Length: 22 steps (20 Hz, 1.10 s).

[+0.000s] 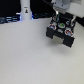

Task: Open the kcup holder, insert the kcup into the holder, and close the kcup holder

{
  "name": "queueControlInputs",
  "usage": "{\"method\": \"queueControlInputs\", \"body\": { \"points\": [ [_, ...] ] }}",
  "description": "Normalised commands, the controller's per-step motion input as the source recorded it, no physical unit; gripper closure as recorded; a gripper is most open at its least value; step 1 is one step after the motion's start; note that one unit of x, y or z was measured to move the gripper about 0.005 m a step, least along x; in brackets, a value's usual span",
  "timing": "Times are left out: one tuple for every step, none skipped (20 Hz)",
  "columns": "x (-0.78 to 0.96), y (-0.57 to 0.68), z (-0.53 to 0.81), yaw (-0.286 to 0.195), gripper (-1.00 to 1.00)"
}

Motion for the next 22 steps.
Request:
{"method": "queueControlInputs", "body": {
  "points": [
    [0.34,-0.39,0.62,0.06,-1.0],
    [0.43,-0.49,0.51,0.06,-1.0],
    [0.48,-0.53,0.41,0.05,-1.0],
    [0.5,-0.55,0.36,0.046,-1.0],
    [0.51,-0.55,0.3,0.045,-1.0],
    [0.49,-0.55,0.26,0.048,-1.0],
    [0.48,-0.56,0.21,0.056,-1.0],
    [0.48,-0.52,0.2,0.058,-1.0],
    [0.48,-0.49,0.21,0.053,-1.0],
    [0.5,-0.46,0.23,0.051,-1.0],
    [0.53,-0.43,0.24,0.029,-1.0],
    [0.53,-0.42,0.23,0.05,-1.0],
    [0.52,-0.41,0.18,0.05,-1.0],
    [0.54,-0.42,0.16,0.047,-1.0],
    [0.54,-0.41,0.16,0.049,-1.0],
    [0.54,-0.41,0.16,0.051,-1.0],
    [0.56,-0.39,0.15,0.056,-1.0],
    [0.56,-0.37,0.14,0.057,-1.0],
    [0.55,-0.36,0.13,0.058,-1.0],
    [0.56,-0.36,0.11,0.056,-1.0],
    [0.58,-0.36,0.09,0.052,-1.0],
    [0.61,-0.34,0.06,0.05,-1.0]
  ]
}}
